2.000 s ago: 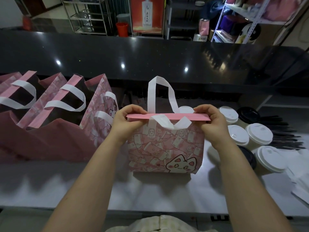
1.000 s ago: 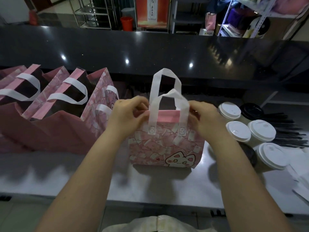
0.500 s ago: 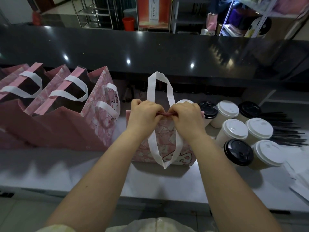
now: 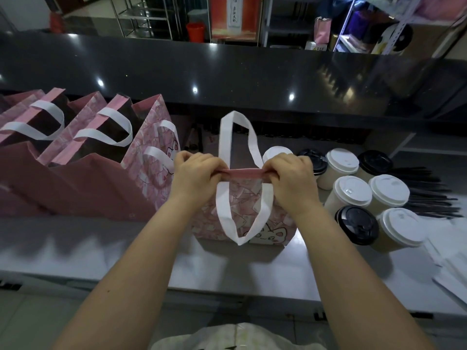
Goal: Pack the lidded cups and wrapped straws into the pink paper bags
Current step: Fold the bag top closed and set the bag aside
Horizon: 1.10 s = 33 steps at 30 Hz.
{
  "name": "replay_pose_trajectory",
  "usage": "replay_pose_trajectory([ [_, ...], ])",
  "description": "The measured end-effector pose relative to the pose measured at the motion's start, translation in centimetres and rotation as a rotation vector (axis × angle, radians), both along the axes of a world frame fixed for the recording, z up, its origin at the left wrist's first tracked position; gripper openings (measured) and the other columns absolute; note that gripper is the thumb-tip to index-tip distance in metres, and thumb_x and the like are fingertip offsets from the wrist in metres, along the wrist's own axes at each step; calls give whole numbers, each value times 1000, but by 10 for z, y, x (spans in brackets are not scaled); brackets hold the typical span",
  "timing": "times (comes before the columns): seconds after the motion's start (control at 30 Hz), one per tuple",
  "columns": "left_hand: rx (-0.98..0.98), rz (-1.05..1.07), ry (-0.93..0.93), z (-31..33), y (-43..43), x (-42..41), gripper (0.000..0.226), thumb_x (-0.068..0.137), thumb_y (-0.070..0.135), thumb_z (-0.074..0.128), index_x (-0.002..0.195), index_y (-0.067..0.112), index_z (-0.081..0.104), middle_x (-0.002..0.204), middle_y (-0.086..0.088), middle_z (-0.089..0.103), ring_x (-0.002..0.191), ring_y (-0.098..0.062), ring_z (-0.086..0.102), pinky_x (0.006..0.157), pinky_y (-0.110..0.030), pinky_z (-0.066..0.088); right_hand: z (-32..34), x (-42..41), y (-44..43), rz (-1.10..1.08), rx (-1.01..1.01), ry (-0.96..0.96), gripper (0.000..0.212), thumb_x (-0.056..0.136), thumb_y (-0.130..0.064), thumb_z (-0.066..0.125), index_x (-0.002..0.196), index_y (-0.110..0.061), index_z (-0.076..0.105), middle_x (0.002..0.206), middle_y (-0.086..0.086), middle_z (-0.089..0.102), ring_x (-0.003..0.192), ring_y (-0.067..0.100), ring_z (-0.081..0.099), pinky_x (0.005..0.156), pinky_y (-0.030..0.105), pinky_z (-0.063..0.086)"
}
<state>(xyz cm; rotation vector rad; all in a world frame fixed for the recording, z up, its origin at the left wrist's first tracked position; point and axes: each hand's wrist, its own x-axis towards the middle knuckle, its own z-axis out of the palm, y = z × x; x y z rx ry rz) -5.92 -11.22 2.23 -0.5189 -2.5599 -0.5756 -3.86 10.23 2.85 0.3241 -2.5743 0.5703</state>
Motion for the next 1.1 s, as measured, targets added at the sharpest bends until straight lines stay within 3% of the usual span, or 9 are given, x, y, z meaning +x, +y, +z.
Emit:
replay_pose_trajectory([
  [0.2, 59, 18, 5, -4, 0, 1, 5, 83, 21, 74, 80, 24, 73, 75, 12, 66, 77, -11, 60, 86, -32, 24, 1, -1, 0, 15, 9, 41, 10, 79, -1, 69, 75, -10, 71, 73, 0, 66, 72, 22, 60, 80, 34, 33],
  [0.33, 82, 32, 12, -8, -29, -1, 7, 83, 17, 73, 86, 23, 74, 81, 10, 71, 80, -14, 63, 86, -34, 26, 1, 3, 27, -17, -7, -46, 12, 80, -12, 72, 92, -13, 73, 88, -1, 70, 88, 24, 62, 86, 39, 38],
  [0.43, 126, 22, -36, -10, -40, -3, 17, 81, 4, 70, 89, 19, 73, 86, 6, 72, 83, -18, 64, 84, -36, 30, 2, 1, 42, -50, -14, -104, 12, 79, -2, 67, 89, -7, 72, 88, 4, 70, 88, 29, 63, 84, 48, 45],
  [0.57, 199, 66, -46, -7, -32, -7, 20, 80, 0, 67, 85, 19, 74, 85, 7, 72, 80, -16, 63, 86, -36, 31, 0, -5, 38, -58, -125, -63, 16, 76, 7, 62, 81, -3, 74, 80, 8, 70, 79, 29, 63, 77, 43, 48],
  [0.7, 359, 1, -133, -14, -40, -6, 20, 81, 3, 69, 91, 20, 76, 85, 18, 70, 81, -7, 63, 85, -38, 47, -5, -5, 48, -46, -298, -112, 21, 82, 3, 63, 93, -10, 76, 91, 0, 71, 89, 18, 62, 83, 32, 50],
  [0.77, 524, -2, -234, -17, -46, -3, 26, 84, 5, 69, 90, 30, 75, 85, 23, 69, 84, 0, 63, 84, -28, 52, -7, -3, 55, -58, -374, -150, 23, 86, 1, 62, 98, -13, 75, 92, -6, 68, 92, 14, 62, 86, 23, 48],
  [0.87, 548, 17, -227, -19, -51, -5, 40, 85, 4, 68, 84, 44, 68, 84, 25, 68, 84, 0, 64, 84, -22, 52, -10, -5, 56, -93, -424, -152, 27, 85, 5, 56, 93, -14, 74, 86, -8, 66, 87, 13, 61, 75, 7, 42],
  [1.0, 652, 69, -203, -22, -48, -9, 44, 85, 0, 64, 79, 43, 69, 82, 20, 71, 84, -5, 66, 84, -28, 55, -15, -7, 48, -93, -441, -54, 30, 84, 9, 51, 91, -8, 75, 85, -3, 67, 85, 21, 64, 75, 28, 52],
  [1.1, 777, 55, -204, -30, -45, -1, 41, 85, 7, 70, 90, 48, 70, 91, 21, 71, 89, 0, 66, 85, -25, 56, -27, -2, 46, -98, -629, -80, 27, 89, 0, 59, 103, -17, 74, 98, -6, 70, 94, 19, 67, 84, 34, 55],
])
